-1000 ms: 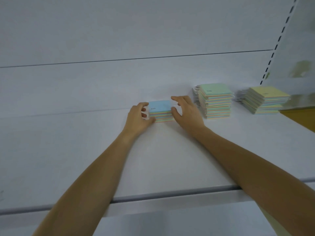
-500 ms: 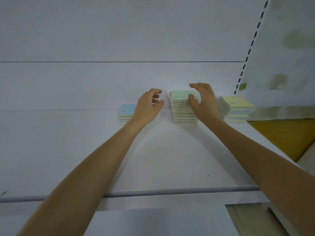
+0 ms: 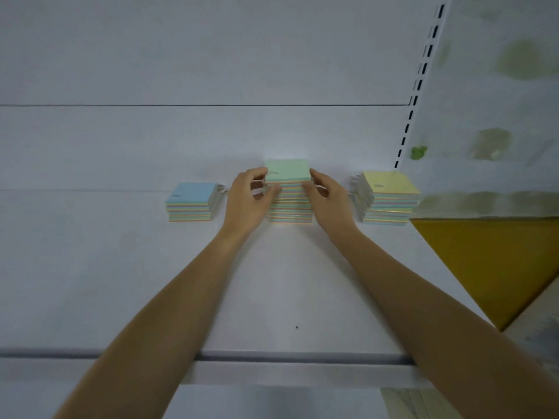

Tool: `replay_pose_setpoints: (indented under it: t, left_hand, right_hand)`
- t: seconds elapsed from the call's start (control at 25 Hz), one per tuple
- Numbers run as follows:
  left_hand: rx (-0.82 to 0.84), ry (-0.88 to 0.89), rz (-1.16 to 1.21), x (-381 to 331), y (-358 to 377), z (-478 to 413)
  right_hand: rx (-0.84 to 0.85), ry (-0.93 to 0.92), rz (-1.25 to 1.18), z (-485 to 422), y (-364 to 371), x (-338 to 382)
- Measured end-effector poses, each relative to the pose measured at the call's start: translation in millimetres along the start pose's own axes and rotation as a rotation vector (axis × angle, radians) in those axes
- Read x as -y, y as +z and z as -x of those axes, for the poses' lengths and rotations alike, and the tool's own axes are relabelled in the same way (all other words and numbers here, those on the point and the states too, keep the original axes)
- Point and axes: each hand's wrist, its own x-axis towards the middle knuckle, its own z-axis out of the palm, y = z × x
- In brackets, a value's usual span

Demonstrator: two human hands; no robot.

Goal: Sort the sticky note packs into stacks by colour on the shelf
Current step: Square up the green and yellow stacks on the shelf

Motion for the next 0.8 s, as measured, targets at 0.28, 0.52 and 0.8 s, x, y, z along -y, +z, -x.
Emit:
replay_pose_setpoints:
  t: [0.28,0.52,0.8]
  left_hand:
    - [0.011,0.079,-0.033,2.4,-2.4,0.5]
    - [-0.001,-0.003,0.049,-2.6,-4.9,-1.2]
    - [-0.049,-0.193,0.146,-4.5,-2.1,8.3]
  right_hand:
    - [-0.041,0.041,0.021,3.2,-1.9,-2.0]
    - [-0.017,0.038,0.01,2.6,-4.4,-2.4]
    - [0.025,-0.054,0.258,7.4,-3.0,-8.6]
